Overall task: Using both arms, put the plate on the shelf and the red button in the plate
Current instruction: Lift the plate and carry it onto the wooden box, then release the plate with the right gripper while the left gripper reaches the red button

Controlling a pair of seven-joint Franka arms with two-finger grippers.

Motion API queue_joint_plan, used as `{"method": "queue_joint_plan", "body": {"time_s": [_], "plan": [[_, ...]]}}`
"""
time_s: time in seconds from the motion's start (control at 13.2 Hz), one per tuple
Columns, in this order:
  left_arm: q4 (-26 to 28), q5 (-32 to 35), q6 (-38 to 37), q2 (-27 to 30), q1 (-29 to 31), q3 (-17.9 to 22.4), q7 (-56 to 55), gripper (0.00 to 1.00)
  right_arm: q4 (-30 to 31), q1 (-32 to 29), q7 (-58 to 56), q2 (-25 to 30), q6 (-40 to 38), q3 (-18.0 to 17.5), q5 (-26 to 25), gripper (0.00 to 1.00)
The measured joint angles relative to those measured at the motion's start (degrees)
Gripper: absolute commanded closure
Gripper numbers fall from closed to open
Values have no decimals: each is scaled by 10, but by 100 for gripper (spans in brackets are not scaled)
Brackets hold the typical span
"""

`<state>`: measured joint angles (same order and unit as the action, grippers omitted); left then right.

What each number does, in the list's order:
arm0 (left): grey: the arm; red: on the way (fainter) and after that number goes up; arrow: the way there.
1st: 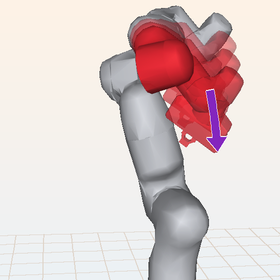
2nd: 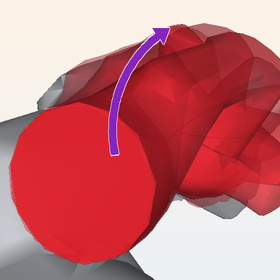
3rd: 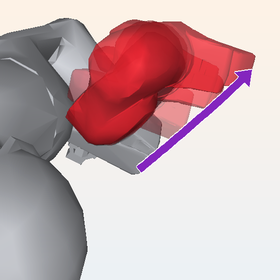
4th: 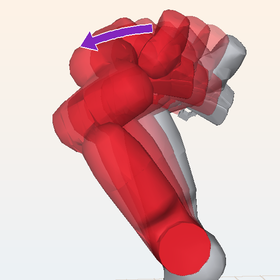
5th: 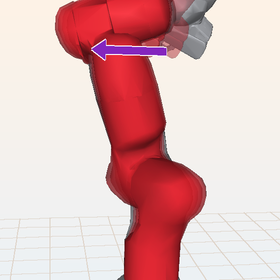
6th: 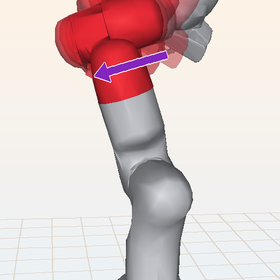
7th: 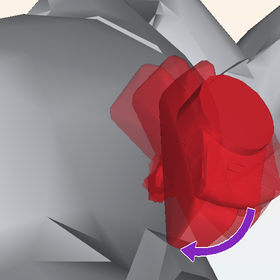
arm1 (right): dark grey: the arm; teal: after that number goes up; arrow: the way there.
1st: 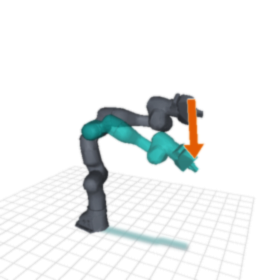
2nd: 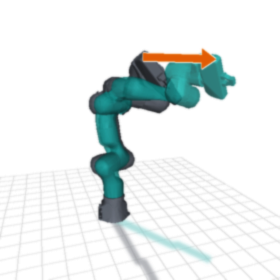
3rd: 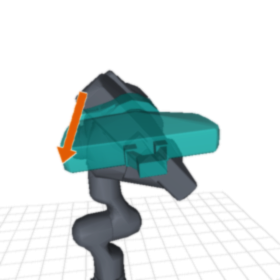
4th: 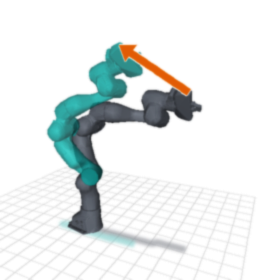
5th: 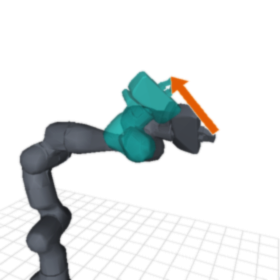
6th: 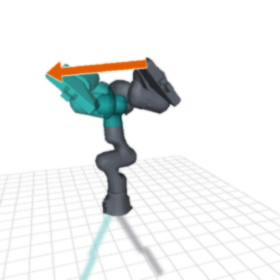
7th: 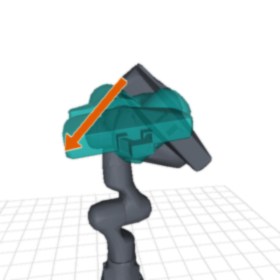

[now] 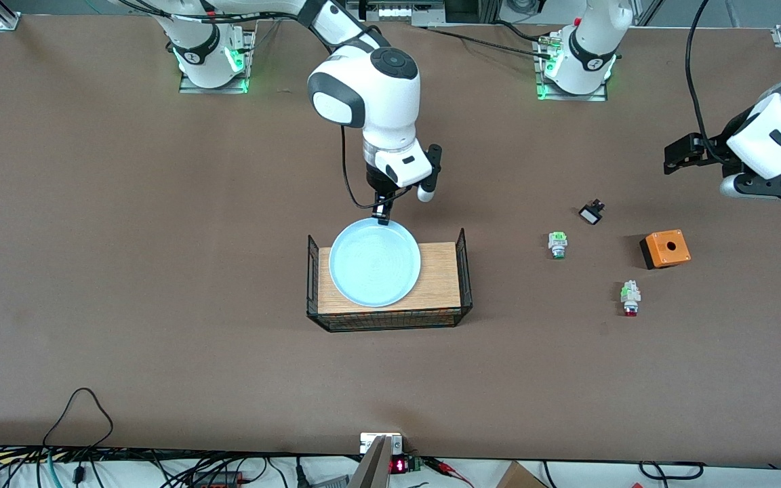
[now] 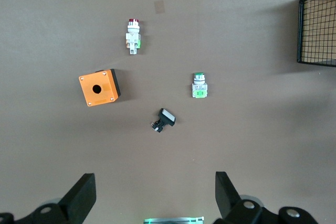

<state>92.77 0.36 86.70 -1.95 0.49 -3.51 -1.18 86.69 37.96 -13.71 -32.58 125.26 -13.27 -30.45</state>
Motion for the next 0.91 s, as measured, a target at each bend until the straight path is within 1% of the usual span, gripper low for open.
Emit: {"method": "queue_joint_plan", "body": {"time_s": [0.15,0.23,0.3,0.46,0.61,0.76,0.91], "plan": [[0,0,-1,0,0,0,-5,0,0,4,8,0,0,0,-1,45],[0,0,-1,-1,0,0,-6,0,-1,4,13,0,0,0,-1,5],[0,0,-1,-3,0,0,-6,0,-1,5,22,0,0,0,-1,0],[-8,0,-1,-19,0,0,-6,0,-3,5,33,0,0,0,-1,0],[-29,0,-1,-55,3,5,-6,0,-10,5,37,3,0,-1,3,0],[-38,0,5,-100,17,9,1,0,-22,3,39,25,-22,0,40,0],[-38,1,45,-150,28,10,7,0,-26,-9,39,65,-66,2,88,0]]}}
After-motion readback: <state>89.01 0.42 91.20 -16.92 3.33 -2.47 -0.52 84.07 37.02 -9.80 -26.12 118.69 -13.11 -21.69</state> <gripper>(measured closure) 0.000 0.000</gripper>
